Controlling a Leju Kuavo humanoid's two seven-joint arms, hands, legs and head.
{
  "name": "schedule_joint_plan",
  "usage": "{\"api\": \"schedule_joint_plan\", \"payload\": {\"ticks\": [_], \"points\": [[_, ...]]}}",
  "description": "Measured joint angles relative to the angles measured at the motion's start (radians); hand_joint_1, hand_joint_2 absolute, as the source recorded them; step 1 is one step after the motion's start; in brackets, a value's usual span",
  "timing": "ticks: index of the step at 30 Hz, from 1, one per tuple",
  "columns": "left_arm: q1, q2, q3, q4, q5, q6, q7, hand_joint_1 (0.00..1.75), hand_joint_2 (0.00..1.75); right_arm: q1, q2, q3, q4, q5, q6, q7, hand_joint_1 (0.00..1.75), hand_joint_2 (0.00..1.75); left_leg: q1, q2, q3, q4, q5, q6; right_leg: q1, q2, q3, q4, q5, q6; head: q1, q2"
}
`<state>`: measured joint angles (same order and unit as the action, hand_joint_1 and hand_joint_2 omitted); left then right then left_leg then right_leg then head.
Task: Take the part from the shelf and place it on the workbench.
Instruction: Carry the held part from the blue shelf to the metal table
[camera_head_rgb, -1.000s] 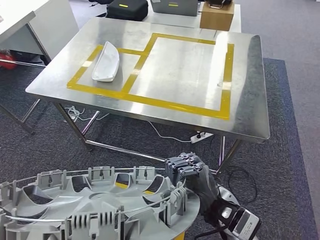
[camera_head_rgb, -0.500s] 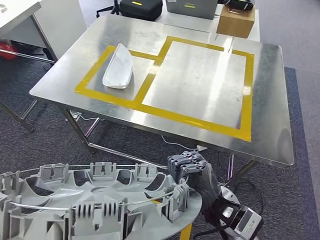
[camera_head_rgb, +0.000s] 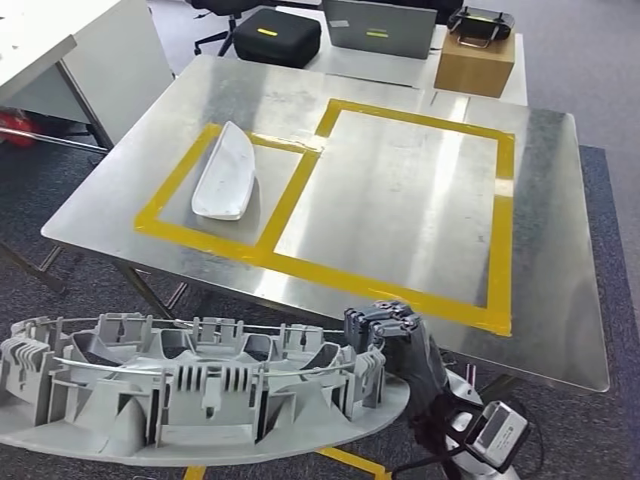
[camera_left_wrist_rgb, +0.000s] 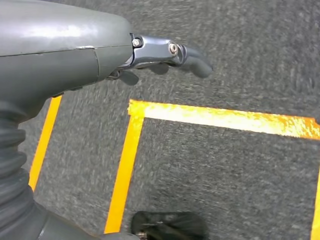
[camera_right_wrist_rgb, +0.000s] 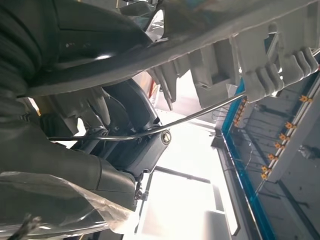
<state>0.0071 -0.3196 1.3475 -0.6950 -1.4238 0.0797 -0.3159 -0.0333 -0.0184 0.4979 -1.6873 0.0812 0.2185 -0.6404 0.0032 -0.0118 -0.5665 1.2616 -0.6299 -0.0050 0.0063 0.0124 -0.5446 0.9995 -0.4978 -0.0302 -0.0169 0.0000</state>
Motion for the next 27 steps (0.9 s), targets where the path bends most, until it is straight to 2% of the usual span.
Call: {"api": "schedule_joint_plan", "payload": {"ticks": [1,2,3,4,6,7,8,10,11,12,13,15,16,17,18,19,20,21,22,23,24,25,26,27], "points": [[0.0,0.0,0.002,0.0,0.0,0.001,0.0,0.0,1.75,0.001,0.0,-0.001,0.0,-0.004,-0.001,0.004,1.75,1.75,0.004,0.0,-0.034,0.024,-0.042,-0.006,-0.004,0.006,0.014,-0.001,-0.009,0.002,0.0,0.0],[0.0,0.0,0.004,0.0,-0.001,0.002,0.0,0.0,1.75,0.002,0.001,-0.003,0.0,-0.01,-0.003,0.007,1.75,1.75,0.008,0.0,-0.057,0.023,-0.07,-0.012,-0.008,0.014,0.028,-0.001,-0.021,0.005,0.0,0.0],[0.0,0.0,0.005,0.0,-0.001,0.003,0.0,0.0,1.75,0.003,0.001,-0.004,0.0,-0.014,-0.005,0.01,1.75,1.75,0.012,0.0,-0.07,-0.002,-0.068,-0.018,-0.012,0.025,0.044,-0.001,-0.033,0.009,0.0,0.0],[0.0,0.001,0.006,0.0,-0.001,0.005,0.0,0.0,1.75,0.004,0.002,-0.006,0.0,-0.018,-0.007,0.011,1.75,1.75,0.016,-0.002,-0.073,-0.048,-0.031,-0.024,-0.017,0.035,0.06,-0.001,-0.046,0.016,0.0,0.0],[0.003,0.0,0.008,0.001,-0.001,0.007,0.0,0.0,1.75,0.006,0.003,-0.009,0.001,-0.024,-0.009,0.013,1.75,1.75,0.026,-0.016,-0.074,-0.155,0.099,-0.034,-0.024,0.054,0.082,0.003,-0.073,0.031,-0.002,0.0],[0.004,-0.001,0.01,0.002,-0.001,0.009,0.0,0.0,1.75,0.006,0.003,-0.012,0.002,-0.027,-0.01,0.014,1.75,1.75,0.027,-0.022,-0.074,-0.186,0.147,-0.032,-0.025,0.063,0.083,0.007,-0.085,0.04,-0.004,0.0],[0.004,-0.001,0.011,0.003,-0.001,0.012,0.0,0.0,1.75,0.007,0.005,-0.015,0.003,-0.031,-0.01,0.017,1.75,1.75,0.026,-0.025,-0.076,-0.198,0.171,-0.025,-0.026,0.07,0.082,0.008,-0.094,0.048,-0.006,0.0],[0.002,-0.002,0.011,0.004,-0.001,0.017,0.001,0.0,1.75,0.009,0.007,-0.022,0.003,-0.038,-0.01,0.021,1.75,1.75,0.02,-0.017,-0.074,-0.194,0.17,-0.005,-0.03,0.079,0.081,0.002,-0.104,0.062,-0.009,0.0],[0.001,-0.002,0.01,0.004,-0.001,0.02,0.001,0.0,1.75,0.01,0.008,-0.027,0.003,-0.041,-0.01,0.022,1.75,1.75,0.02,-0.011,-0.072,-0.197,0.169,0.003,-0.031,0.073,0.083,0.001,-0.108,0.067,-0.009,0.0],[0.0,-0.003,0.01,0.004,-0.001,0.022,0.001,0.0,1.75,0.01,0.008,-0.031,0.002,-0.043,-0.01,0.023,1.75,1.75,0.021,-0.005,-0.067,-0.201,0.167,0.01,-0.031,0.058,0.078,0.014,-0.117,0.071,-0.006,0.0],[-0.001,-0.003,0.009,0.004,0.0,0.023,0.001,0.0,1.75,0.01,0.008,-0.034,0.002,-0.045,-0.01,0.023,1.75,1.75,0.021,0.002,-0.061,-0.205,0.164,0.018,-0.029,0.038,0.058,0.054,-0.137,0.075,-0.003,0.0],[0.0,-0.003,0.01,0.004,0.001,0.025,0.0,0.0,1.75,0.01,0.008,-0.04,0.002,-0.049,-0.009,0.024,1.75,1.75,0.017,0.019,-0.053,-0.208,0.156,0.029,-0.026,0.002,-0.021,0.186,-0.189,0.078,0.003,0.0],[0.0,-0.003,0.01,0.004,0.002,0.026,0.0,0.0,1.75,0.011,0.008,-0.042,0.002,-0.051,-0.009,0.024,1.75,1.75,0.013,0.028,-0.05,-0.208,0.151,0.033,-0.025,-0.004,-0.069,0.252,-0.205,0.077,0.004,0.0],[0.0,-0.003,0.01,0.004,0.002,0.025,0.0,0.0,1.75,0.014,0.008,-0.045,0.002,-0.051,-0.008,0.025,1.75,1.75,0.01,0.036,-0.047,-0.208,0.146,0.036,-0.024,-0.005,-0.103,0.289,-0.202,0.075,0.004,0.0],[-0.001,-0.003,0.009,0.004,0.003,0.025,0.0,0.0,1.75,0.016,0.008,-0.047,0.002,-0.052,-0.008,0.026,1.75,1.75,0.006,0.044,-0.04,-0.208,0.141,0.038,-0.021,-0.007,-0.118,0.289,-0.178,0.07,0.004,0.0],[-0.001,-0.003,0.009,0.004,0.005,0.025,0.0,0.0,1.75,0.017,0.008,-0.049,0.002,-0.052,-0.007,0.027,1.75,1.75,0.002,0.053,-0.032,-0.209,0.135,0.039,-0.017,-0.012,-0.113,0.249,-0.136,0.062,0.005,0.0],[-0.001,-0.003,0.009,0.004,0.007,0.024,0.0,0.0,1.75,0.018,0.008,-0.051,0.002,-0.053,-0.005,0.027,1.75,1.75,-0.001,0.061,-0.022,-0.21,0.129,0.04,-0.009,-0.027,-0.092,0.183,-0.087,0.051,0.005,0.0],[-0.001,-0.004,0.009,0.004,0.008,0.023,0.0,0.0,1.75,0.017,0.008,-0.052,0.002,-0.054,-0.004,0.028,1.75,1.75,-0.005,0.07,-0.014,-0.21,0.123,0.04,0.001,-0.058,-0.068,0.12,-0.051,0.036,0.003,0.0],[0.0,-0.005,0.008,0.005,0.01,0.022,0.0,0.0,1.75,0.016,0.009,-0.053,0.002,-0.055,-0.003,0.028,1.75,1.75,-0.008,0.078,-0.008,-0.211,0.118,0.037,0.011,-0.084,-0.047,0.07,-0.028,0.026,0.003,0.0],[0.0,-0.005,0.009,0.006,0.011,0.02,0.001,0.0,1.75,0.015,0.009,-0.053,0.002,-0.055,-0.001,0.028,1.75,1.75,-0.009,0.088,-0.004,-0.212,0.116,0.034,0.018,-0.103,-0.035,0.042,-0.019,0.019,0.002,0.0],[0.0,-0.005,0.009,0.006,0.011,0.019,0.001,0.0,1.75,0.016,0.01,-0.053,0.001,-0.056,0.0,0.028,1.75,1.75,-0.011,0.1,-0.003,-0.213,0.115,0.031,0.022,-0.107,-0.032,0.035,-0.02,0.016,0.002,0.0],[-0.001,-0.005,0.009,0.006,0.011,0.019,0.001,0.0,1.75,0.016,0.011,-0.054,0.001,-0.056,0.001,0.028,1.75,1.75,-0.011,0.114,0.0,-0.216,0.115,0.027,0.021,-0.093,-0.03,0.028,-0.015,0.018,0.002,0.0],[-0.002,-0.004,0.008,0.006,0.011,0.019,0.001,0.0,1.75,0.018,0.012,-0.054,0.0,-0.055,0.001,0.029,1.75,1.75,-0.012,0.118,0.003,-0.216,0.112,0.023,0.017,-0.078,-0.027,0.02,-0.009,0.018,0.002,0.0],[-0.002,-0.003,0.008,0.006,0.011,0.019,0.001,0.0,1.75,0.019,0.012,-0.055,0.0,-0.055,0.001,0.029,1.75,1.75,-0.011,0.108,0.003,-0.207,0.103,0.018,0.012,-0.064,-0.023,0.013,-0.003,0.016,0.001,0.0]]}}
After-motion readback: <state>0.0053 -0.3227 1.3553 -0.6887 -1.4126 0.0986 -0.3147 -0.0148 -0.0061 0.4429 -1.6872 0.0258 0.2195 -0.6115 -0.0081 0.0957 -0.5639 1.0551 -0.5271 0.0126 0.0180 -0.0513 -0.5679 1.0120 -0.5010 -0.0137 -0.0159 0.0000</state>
